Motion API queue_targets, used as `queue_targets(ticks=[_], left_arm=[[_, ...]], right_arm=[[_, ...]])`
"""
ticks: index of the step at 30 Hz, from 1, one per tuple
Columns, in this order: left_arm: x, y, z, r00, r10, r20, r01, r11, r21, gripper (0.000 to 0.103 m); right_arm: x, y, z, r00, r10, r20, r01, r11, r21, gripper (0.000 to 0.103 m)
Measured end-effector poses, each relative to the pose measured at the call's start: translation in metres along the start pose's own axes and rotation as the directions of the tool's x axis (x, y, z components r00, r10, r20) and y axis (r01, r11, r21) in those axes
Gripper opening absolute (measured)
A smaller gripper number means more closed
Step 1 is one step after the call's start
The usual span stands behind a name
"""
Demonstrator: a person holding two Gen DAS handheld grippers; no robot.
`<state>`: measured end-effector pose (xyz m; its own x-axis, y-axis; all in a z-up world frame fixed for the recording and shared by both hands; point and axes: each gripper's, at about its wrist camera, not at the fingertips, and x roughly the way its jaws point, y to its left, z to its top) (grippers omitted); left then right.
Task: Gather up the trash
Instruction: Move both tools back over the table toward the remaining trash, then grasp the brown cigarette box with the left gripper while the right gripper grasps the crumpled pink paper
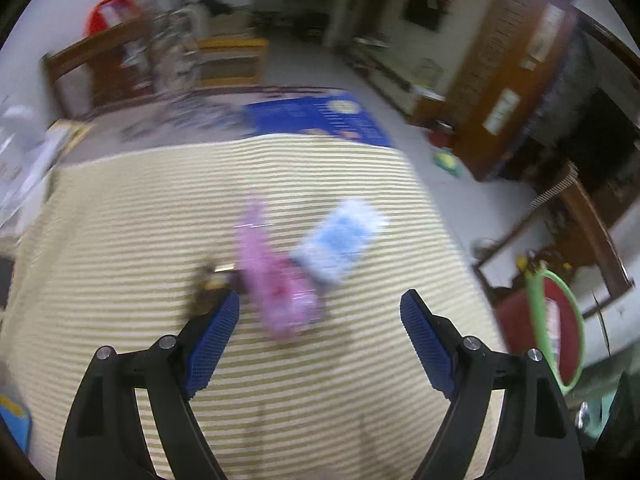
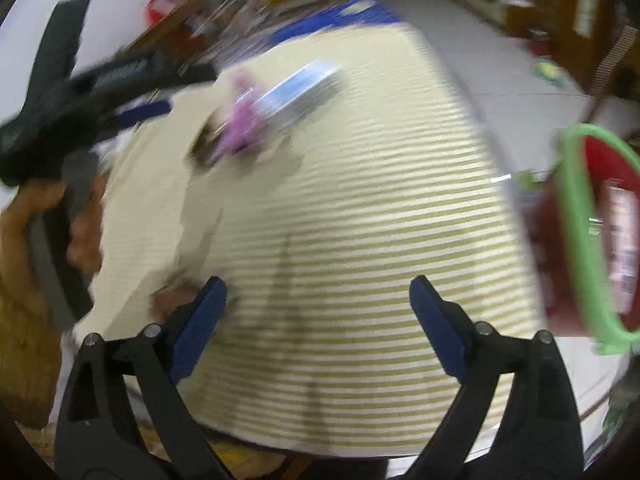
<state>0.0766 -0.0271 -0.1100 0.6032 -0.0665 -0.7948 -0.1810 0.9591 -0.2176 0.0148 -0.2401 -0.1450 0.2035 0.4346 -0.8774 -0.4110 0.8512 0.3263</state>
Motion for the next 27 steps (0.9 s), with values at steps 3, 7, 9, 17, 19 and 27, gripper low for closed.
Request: queue_targets(ticks=[3, 7, 9, 17, 19, 27], left_arm=[[-0.003, 0.041, -0.001, 0.999, 0.034, -0.001, -0.034, 0.998, -0.043, 0.079], [0.001, 0.075, -0.002, 0.999, 0.048, -0.020, -0.049, 0.998, -0.041, 0.079], [0.008, 0.083, -0.004, 0.998, 0.043, -0.039, -0.044, 0.999, -0.027, 0.079], [0.065, 0.076, -0.011, 0.989, 0.033, -0.142, -0.021, 0.996, 0.082, 0.079], [0.077, 0.073, -0.009, 0.989, 0.035, -0.147, -0.019, 0.994, 0.106, 0.078], [0.113, 0.067, 0.000, 0.979, 0.044, -0.198, -0.017, 0.991, 0.136, 0.057]], right_arm=[[0.030, 0.039, -0.001, 0.998, 0.024, -0.066, -0.028, 0.998, -0.062, 0.093], [0.068, 0.076, -0.007, 0.986, 0.014, -0.165, -0.036, 0.992, -0.125, 0.094], [0.079, 0.084, -0.009, 0.983, 0.000, -0.182, -0.022, 0.993, -0.119, 0.088], [0.058, 0.069, -0.011, 0.994, -0.060, -0.096, 0.060, 0.998, -0.002, 0.040], [0.049, 0.065, -0.010, 0.996, -0.061, -0.066, 0.063, 0.998, 0.025, 0.040], [0.028, 0.057, -0.002, 0.997, -0.073, 0.000, 0.073, 0.994, 0.080, 0.040]])
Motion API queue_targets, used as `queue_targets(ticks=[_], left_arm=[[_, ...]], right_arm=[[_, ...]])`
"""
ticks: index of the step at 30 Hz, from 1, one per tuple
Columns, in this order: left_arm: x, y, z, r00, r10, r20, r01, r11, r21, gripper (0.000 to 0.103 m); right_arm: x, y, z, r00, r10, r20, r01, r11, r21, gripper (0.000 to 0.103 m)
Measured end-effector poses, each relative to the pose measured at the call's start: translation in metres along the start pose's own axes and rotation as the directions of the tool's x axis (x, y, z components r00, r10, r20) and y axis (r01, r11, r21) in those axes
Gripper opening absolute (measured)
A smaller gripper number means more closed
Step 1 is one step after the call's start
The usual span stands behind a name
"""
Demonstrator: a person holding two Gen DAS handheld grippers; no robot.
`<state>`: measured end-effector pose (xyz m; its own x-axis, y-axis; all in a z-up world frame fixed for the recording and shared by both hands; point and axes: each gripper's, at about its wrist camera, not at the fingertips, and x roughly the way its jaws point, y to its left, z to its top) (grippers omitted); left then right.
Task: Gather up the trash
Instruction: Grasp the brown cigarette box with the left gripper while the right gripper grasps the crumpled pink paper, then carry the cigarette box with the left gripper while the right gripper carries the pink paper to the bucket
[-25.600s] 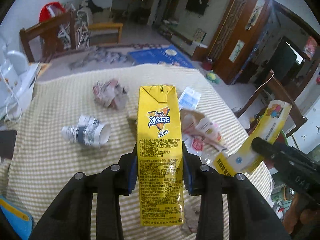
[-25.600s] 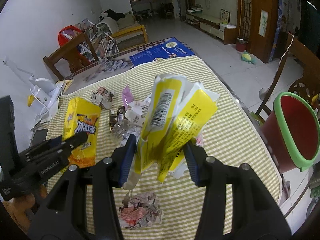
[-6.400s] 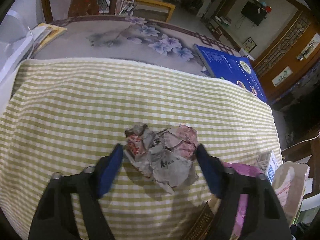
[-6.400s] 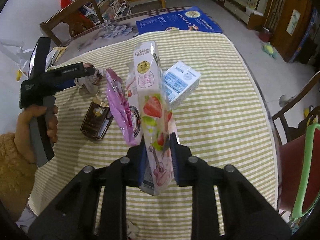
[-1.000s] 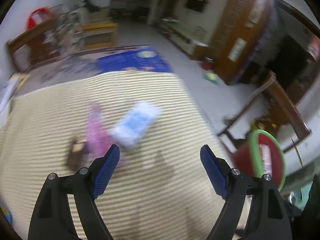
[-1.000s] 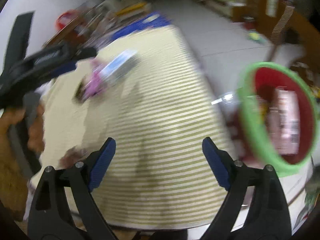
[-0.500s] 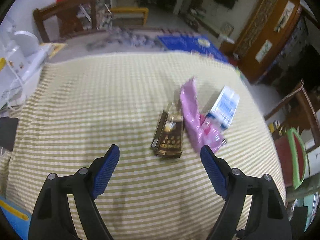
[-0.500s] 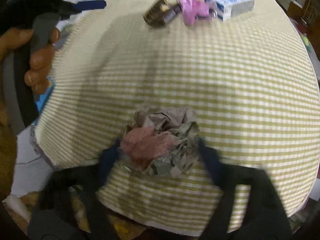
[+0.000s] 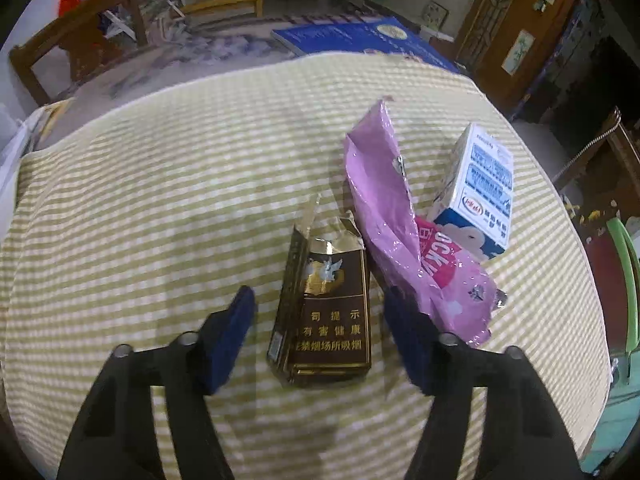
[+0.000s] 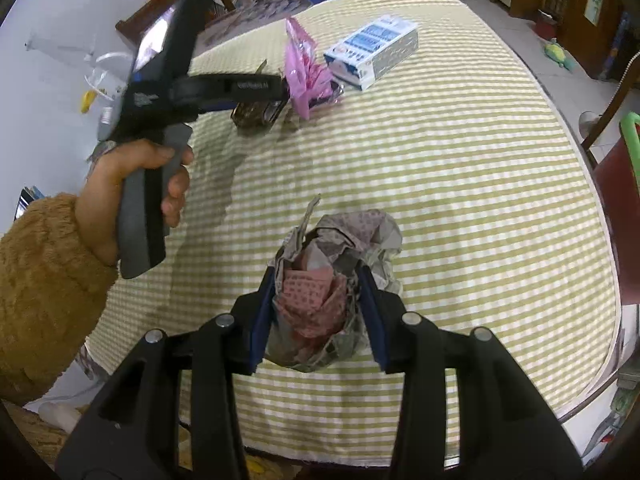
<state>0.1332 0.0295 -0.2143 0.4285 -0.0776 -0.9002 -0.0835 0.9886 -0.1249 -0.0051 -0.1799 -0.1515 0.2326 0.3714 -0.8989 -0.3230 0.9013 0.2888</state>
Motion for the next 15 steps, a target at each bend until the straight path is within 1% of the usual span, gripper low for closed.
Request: queue_targets(ticks=[1, 2, 3, 5, 7, 11, 13, 15], left_arm=[[0.002, 0.001, 0.000, 1.000, -0.010, -0.005, 0.010, 1.000, -0.003, 0.055], [0.001, 0.001, 0.001, 1.000, -0.013, 0.005, 0.013, 1.000, -0.006, 0.052], [0.001, 0.002, 0.001, 1.000, -0.019, 0.003, 0.019, 1.000, -0.011, 0.043], [-0.002, 0.007, -0.002, 0.999, -0.036, 0.003, 0.036, 0.999, -0.029, 0.043], [-0.012, 0.013, -0.007, 0.999, -0.050, 0.017, 0.051, 0.996, -0.069, 0.042], [-0.042, 0.018, -0.020, 0.995, -0.062, 0.075, 0.071, 0.991, -0.118, 0.042], [-0.057, 0.015, -0.024, 0.992, -0.065, 0.105, 0.078, 0.990, -0.119, 0.042], [-0.075, 0.009, -0.027, 0.987, -0.084, 0.134, 0.101, 0.987, -0.123, 0.042]], right_arm=[[-0.002, 0.001, 0.000, 1.000, -0.001, 0.003, 0.001, 1.000, -0.001, 0.040], [-0.002, 0.003, 0.001, 1.000, -0.003, 0.007, 0.003, 1.000, -0.005, 0.040], [-0.002, 0.006, 0.002, 1.000, -0.003, 0.011, 0.003, 1.000, -0.009, 0.040], [-0.005, 0.006, 0.001, 1.000, 0.000, 0.023, 0.000, 1.000, -0.017, 0.040], [-0.004, 0.009, 0.008, 0.999, 0.003, 0.041, -0.002, 1.000, -0.025, 0.040], [-0.017, 0.008, 0.015, 0.995, -0.004, 0.097, 0.007, 0.999, -0.036, 0.040], [-0.023, 0.006, 0.019, 0.992, -0.014, 0.123, 0.018, 0.999, -0.035, 0.040], [-0.028, 0.002, 0.024, 0.989, -0.023, 0.147, 0.028, 0.999, -0.029, 0.040]])
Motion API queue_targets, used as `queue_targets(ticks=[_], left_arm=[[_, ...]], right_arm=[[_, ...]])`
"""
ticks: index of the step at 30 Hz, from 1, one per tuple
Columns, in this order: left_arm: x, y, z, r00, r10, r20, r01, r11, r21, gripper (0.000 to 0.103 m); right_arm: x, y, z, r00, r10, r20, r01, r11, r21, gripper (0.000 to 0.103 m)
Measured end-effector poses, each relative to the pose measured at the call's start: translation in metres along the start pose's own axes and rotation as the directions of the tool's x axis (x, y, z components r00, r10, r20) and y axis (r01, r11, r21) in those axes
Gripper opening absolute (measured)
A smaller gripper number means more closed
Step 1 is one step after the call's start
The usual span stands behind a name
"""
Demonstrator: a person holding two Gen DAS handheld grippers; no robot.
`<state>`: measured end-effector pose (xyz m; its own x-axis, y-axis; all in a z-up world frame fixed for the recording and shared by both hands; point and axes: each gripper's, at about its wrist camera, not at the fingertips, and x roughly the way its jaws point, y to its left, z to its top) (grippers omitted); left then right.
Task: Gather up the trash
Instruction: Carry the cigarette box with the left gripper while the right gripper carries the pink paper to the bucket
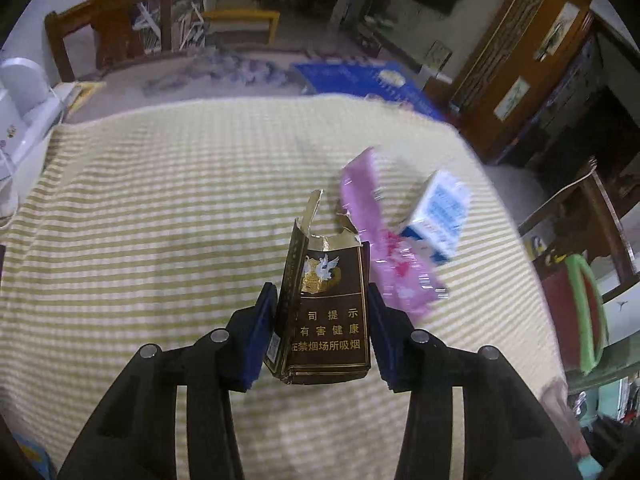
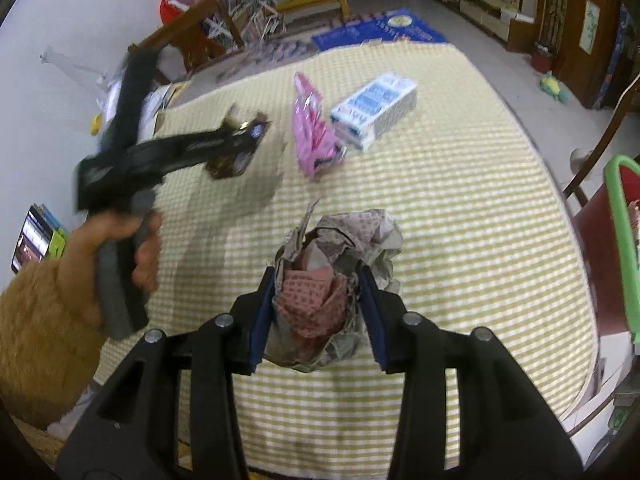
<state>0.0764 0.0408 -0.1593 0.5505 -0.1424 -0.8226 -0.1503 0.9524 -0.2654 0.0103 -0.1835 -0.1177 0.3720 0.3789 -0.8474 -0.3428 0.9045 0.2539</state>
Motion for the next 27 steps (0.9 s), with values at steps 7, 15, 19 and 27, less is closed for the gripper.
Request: queue_targets(ticks=[7, 15, 19, 27], left_arm=[[-0.041, -0.043, 0.001, 0.996, -0.064, 0.068, 0.062, 0.997, 0.036, 0.042], [-0.066, -0.092, 0.009, 0.987, -0.100, 0.124, 0.084, 0.988, 0.133, 0.042], [-0.071, -0.114, 0.009, 0.984, -0.103, 0.143, 0.080, 0.984, 0.162, 0.043], [-0.066, -0.156, 0.008, 0.983, -0.108, 0.148, 0.078, 0.977, 0.197, 0.043]], right_arm=[[-0.024, -0.022, 0.019, 0.994, -0.045, 0.095, 0.043, 0.999, 0.025, 0.040], [-0.053, -0.054, 0.028, 0.980, -0.090, 0.178, 0.079, 0.995, 0.067, 0.040], [-0.063, -0.070, 0.028, 0.975, -0.105, 0.197, 0.090, 0.992, 0.082, 0.040], [-0.079, -0.109, 0.027, 0.971, -0.122, 0.208, 0.101, 0.989, 0.108, 0.040]])
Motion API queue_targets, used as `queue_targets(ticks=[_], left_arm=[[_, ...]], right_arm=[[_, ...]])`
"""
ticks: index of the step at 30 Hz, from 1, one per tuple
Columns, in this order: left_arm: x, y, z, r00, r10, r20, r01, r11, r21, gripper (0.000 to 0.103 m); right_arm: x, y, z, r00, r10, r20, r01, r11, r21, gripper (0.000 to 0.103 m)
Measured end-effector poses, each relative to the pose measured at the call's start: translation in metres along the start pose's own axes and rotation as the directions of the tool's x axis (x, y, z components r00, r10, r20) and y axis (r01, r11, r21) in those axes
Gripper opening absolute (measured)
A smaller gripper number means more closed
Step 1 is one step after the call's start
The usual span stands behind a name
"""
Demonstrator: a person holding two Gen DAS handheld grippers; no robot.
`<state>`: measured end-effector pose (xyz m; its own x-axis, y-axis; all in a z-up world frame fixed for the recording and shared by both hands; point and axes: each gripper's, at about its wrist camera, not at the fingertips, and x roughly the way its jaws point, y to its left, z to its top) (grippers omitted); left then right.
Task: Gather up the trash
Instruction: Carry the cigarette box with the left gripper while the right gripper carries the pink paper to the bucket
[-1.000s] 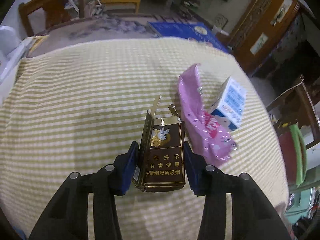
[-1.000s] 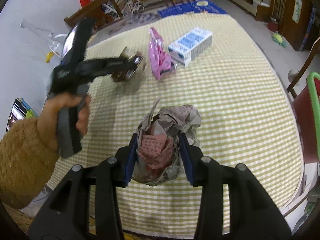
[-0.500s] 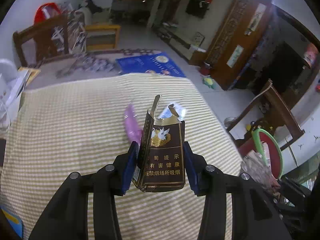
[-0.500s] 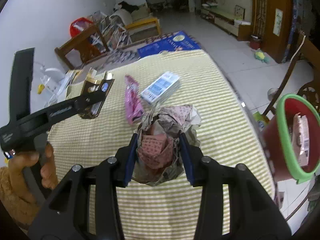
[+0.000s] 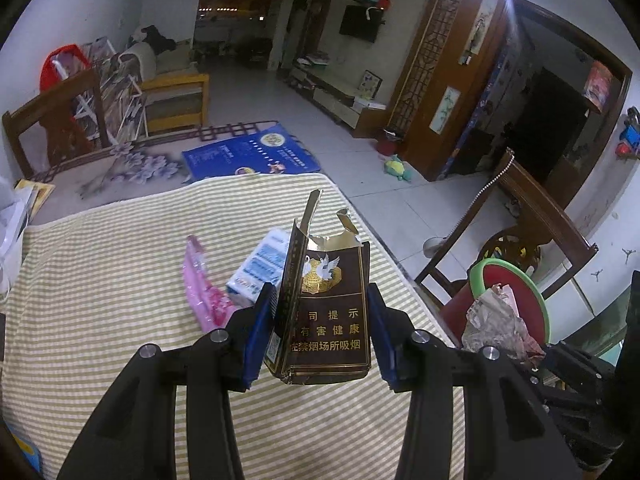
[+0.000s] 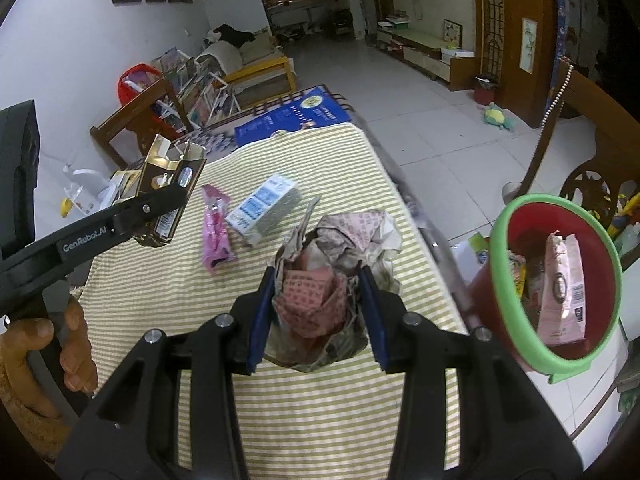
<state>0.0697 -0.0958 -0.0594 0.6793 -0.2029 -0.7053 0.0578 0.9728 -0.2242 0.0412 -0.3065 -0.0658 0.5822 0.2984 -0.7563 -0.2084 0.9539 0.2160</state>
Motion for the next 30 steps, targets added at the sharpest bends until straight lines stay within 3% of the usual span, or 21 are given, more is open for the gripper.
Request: queue_targets(ticks=[15, 23, 30], left_arm=[[0.022, -0.074, 0.007, 1.000, -0.018, -0.016, 0.018, 0.999, 0.034, 0.043], [0.060, -0.153, 0.000, 0.985, -0.131, -0.111, 0.143, 0.984, 0.108, 0.043], [0.086, -0.230, -0.011, 0.959, -0.214, -0.185, 0.254, 0.939, 0.232, 0.043]], right_arm=[[-0.014, -0.089, 0.008, 0.999, -0.040, 0.031, 0.037, 0.997, 0.072, 0.041], [-0.037, -0.176, -0.008, 0.986, -0.162, 0.025, 0.154, 0.968, 0.196, 0.041], [-0.052, -0.230, -0.026, 0.967, -0.254, 0.001, 0.244, 0.930, 0.273, 0.041]])
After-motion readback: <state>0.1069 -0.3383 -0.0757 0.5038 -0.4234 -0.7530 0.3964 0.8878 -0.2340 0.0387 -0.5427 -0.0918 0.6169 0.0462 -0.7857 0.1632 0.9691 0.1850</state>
